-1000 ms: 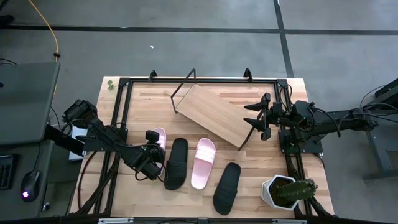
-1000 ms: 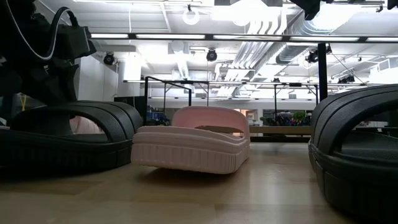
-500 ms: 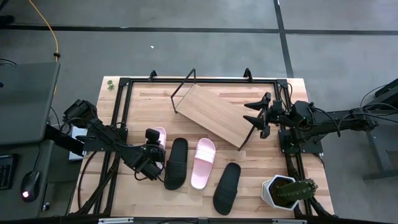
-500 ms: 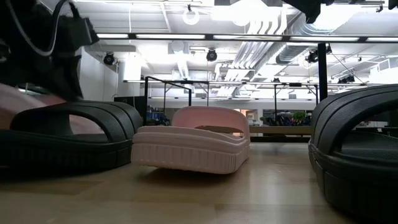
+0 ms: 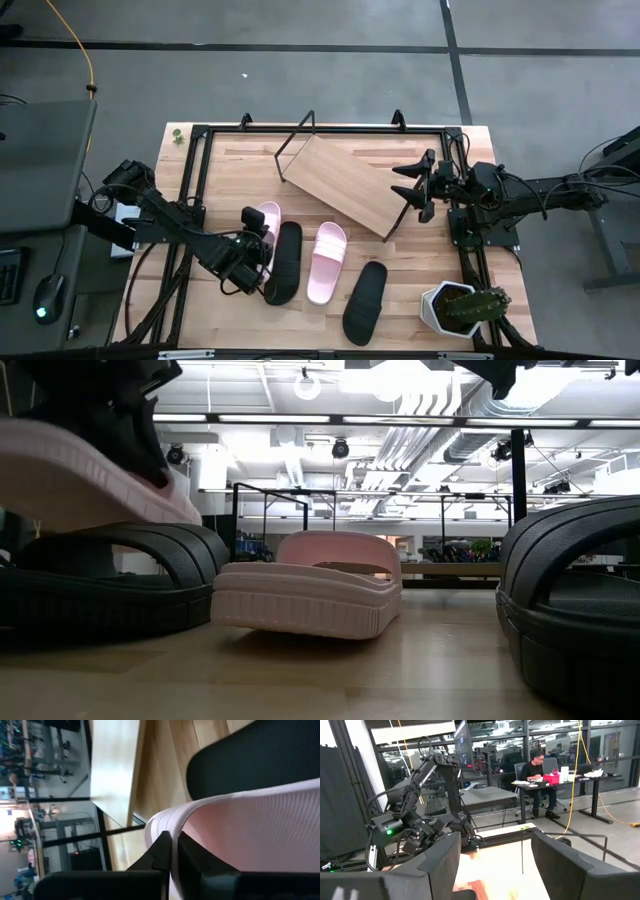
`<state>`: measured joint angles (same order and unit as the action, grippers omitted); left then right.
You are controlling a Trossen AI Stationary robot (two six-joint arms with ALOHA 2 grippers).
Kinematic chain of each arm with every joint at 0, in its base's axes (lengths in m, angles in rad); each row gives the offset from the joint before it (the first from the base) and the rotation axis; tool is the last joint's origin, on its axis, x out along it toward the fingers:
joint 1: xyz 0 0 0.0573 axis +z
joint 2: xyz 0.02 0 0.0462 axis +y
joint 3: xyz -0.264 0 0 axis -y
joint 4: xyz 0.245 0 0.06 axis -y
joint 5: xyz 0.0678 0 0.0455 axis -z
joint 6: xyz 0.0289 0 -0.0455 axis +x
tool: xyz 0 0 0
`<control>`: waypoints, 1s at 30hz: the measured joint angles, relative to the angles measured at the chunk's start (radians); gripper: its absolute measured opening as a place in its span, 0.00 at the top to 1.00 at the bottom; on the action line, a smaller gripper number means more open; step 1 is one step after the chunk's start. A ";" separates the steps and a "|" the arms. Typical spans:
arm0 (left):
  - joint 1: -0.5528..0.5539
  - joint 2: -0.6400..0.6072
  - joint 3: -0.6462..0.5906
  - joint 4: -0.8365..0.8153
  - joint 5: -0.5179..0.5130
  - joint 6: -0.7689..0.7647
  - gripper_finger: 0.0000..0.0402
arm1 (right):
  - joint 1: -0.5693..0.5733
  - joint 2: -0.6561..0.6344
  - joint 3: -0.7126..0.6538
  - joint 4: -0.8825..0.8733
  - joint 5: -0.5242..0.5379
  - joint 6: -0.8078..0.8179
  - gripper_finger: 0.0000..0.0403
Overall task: Pick and place slides into the shelf
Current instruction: Put the left pink slipper on the shelf
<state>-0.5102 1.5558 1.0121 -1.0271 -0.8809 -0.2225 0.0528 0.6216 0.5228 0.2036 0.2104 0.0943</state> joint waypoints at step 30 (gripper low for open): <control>0.024 0.000 0.009 0.026 -0.096 0.158 0.99 | 0.000 0.002 0.000 -0.044 0.070 0.072 0.42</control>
<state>-0.4864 1.5558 1.0206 -1.0012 -0.9764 -0.0643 0.0525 0.6231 0.5228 0.1600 0.2806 0.1659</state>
